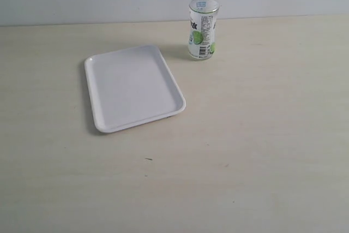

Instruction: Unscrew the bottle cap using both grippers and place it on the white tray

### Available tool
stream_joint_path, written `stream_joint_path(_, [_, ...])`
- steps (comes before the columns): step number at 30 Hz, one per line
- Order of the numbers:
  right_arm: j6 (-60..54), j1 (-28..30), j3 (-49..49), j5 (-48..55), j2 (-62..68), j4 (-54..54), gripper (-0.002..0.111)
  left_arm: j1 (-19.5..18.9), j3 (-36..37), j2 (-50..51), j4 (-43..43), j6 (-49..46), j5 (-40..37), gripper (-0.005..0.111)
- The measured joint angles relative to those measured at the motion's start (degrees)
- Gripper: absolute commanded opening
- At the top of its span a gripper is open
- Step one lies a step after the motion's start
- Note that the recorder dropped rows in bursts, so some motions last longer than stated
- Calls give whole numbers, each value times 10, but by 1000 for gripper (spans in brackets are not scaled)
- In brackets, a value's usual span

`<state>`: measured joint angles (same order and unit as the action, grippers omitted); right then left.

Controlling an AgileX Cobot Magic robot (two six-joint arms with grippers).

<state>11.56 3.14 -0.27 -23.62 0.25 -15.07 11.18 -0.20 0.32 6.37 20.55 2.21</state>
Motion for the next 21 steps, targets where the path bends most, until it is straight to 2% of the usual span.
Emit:
stream_joint_path(3, [15, 0, -3, -106, 16, 0, 0, 0, 0, 0, 0, 22, -1, 0])
stream_joint_path(5, [11, 0, -31, -124, 61, 7, 0, 0, 0, 0, 0, 31, -1, 0])
stream_joint_path(8, [-13, 0, -111, -129, 177, 42, 0, 0, 0, 0, 0, 39, -1, 0])
stream_joint_path(12, [-27, 0, -270, -119, 387, 108, 0, 0, 0, 0, 1, 42, -1, 0])
stream_joint_path(14, [-38, 0, -362, -59, 467, 140, 0, 0, 0, 0, 1, 42, -3, 0])
stream_joint_path(16, [-59, 0, -452, 50, 549, 143, 0, 0, 0, 0, 1, 42, -6, 0])
stream_joint_path(21, [-80, 9, -571, 254, 713, 107, 0, 0, 0, 0, 1, 52, -9, 0])
